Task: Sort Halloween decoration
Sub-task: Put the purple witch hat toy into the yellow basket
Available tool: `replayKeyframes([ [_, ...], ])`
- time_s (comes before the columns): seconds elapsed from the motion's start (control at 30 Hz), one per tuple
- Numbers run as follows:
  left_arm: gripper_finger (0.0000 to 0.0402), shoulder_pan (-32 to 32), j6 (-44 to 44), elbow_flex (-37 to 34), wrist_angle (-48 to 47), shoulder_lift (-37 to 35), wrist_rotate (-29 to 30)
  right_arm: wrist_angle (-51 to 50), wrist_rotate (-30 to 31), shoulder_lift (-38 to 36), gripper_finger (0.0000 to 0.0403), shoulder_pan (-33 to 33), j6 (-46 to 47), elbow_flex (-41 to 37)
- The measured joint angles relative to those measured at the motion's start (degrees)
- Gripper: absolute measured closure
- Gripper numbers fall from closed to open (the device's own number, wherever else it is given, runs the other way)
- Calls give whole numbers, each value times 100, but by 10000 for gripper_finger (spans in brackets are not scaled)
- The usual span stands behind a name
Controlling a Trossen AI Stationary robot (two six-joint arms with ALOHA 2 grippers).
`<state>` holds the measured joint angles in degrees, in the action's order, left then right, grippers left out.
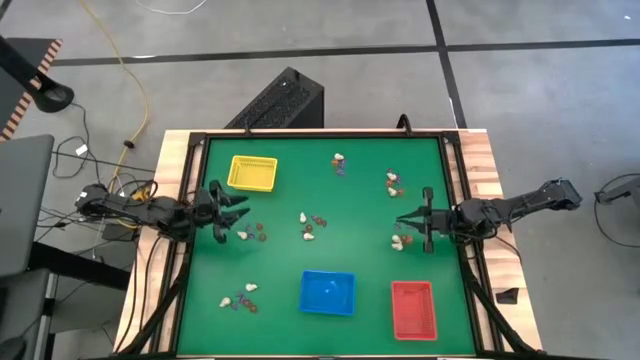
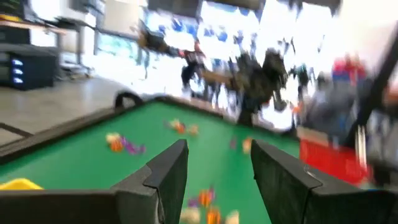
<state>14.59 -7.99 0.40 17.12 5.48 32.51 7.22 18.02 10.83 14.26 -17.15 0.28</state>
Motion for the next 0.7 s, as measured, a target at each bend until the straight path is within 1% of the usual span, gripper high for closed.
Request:
replayKeyframes([
  [0.03,235,-1,23,0,177,13,193,48,0,4,349,0,-2,1],
  [0.1,235,-5,126,0,397,19,334,425,-8,11,349,-25,-377,1],
  [0.17,235,-26,267,0,694,45,164,939,-19,20,349,-53,-635,1],
  [0.2,235,-56,377,10,825,79,27,1296,64,20,349,-91,-663,3],
  [0.27,235,-173,521,61,821,213,-119,1782,417,27,349,-226,-667,41],
  [0.33,235,-358,544,200,817,471,-117,1826,770,163,349,-437,-584,202],
  [0.4,235,-616,589,363,851,783,-81,1669,894,395,349,-746,-380,380],
  [0.5,235,-1054,604,586,787,1356,-197,1462,890,1019,349,-1288,36,701],
  [0.6,235,-1515,627,812,816,1923,-546,1031,847,1754,348,-1817,595,1131],
  [0.7,235,-1941,627,982,824,2493,-958,116,741,2461,342,-2292,1199,1699],
])
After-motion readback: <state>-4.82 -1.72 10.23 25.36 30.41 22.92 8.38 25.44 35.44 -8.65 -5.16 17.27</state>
